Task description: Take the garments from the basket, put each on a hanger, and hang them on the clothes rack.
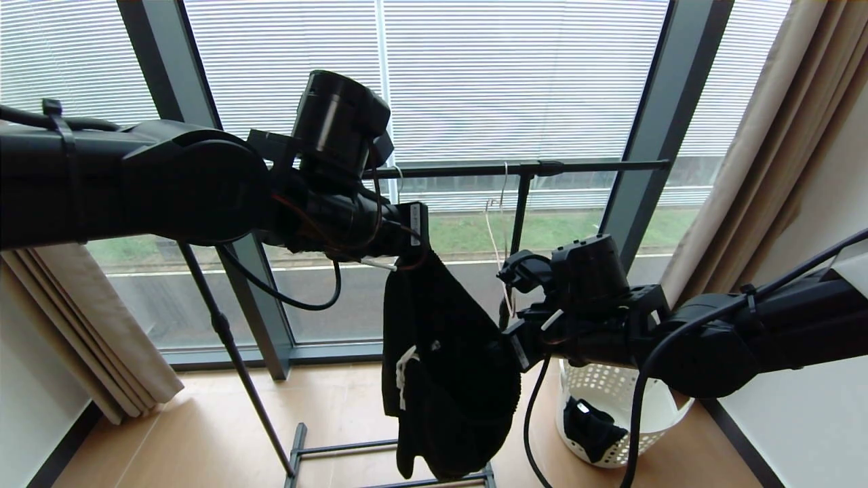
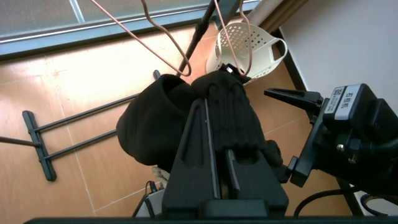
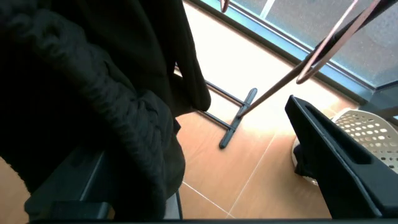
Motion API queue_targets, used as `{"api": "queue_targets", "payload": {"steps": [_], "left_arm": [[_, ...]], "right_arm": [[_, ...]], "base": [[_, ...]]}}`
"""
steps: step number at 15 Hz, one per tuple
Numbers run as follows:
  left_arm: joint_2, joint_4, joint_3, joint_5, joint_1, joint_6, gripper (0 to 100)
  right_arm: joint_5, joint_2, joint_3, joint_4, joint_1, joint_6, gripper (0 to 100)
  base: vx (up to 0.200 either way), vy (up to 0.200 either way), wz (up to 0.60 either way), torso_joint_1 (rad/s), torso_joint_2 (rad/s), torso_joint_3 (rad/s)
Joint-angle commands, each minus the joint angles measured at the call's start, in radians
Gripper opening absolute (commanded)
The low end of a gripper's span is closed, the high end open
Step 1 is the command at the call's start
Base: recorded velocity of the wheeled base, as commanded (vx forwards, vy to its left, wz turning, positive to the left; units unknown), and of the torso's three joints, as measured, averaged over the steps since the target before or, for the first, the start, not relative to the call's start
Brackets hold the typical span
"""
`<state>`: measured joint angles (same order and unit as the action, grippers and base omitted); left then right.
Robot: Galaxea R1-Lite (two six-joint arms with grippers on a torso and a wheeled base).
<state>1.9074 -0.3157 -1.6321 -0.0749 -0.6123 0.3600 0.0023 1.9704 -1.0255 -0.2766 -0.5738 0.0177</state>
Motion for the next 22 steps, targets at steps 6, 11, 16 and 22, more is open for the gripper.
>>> {"api": "queue_targets", "payload": {"steps": [6, 11, 16, 22], "left_arm": [[0.001, 0.0, 0.002, 0.0, 0.009, 0.0, 0], [0.001, 0.003, 0.04, 0.001, 0.028, 0.0, 0], [0.004, 0.001, 0.055, 0.006, 0.039, -0.001, 0], [0.007, 0.003, 0.061, 0.006, 0.036, -0.001, 0]], "right_arm": [[0.004, -0.019, 0.016, -0.003, 0.009, 0.024, 0], [0.002, -0.03, 0.009, -0.003, 0.046, 0.028, 0], [0.004, -0.068, -0.019, -0.001, 0.103, 0.027, 0], [0.002, -0.073, -0.022, 0.0, 0.115, 0.027, 0]], "base": [[0.0, 0.0, 0.0, 0.0, 0.0, 0.0], [0.0, 0.0, 0.0, 0.0, 0.0, 0.0], [0.0, 0.0, 0.0, 0.0, 0.0, 0.0], [0.0, 0.0, 0.0, 0.0, 0.0, 0.0]]}}
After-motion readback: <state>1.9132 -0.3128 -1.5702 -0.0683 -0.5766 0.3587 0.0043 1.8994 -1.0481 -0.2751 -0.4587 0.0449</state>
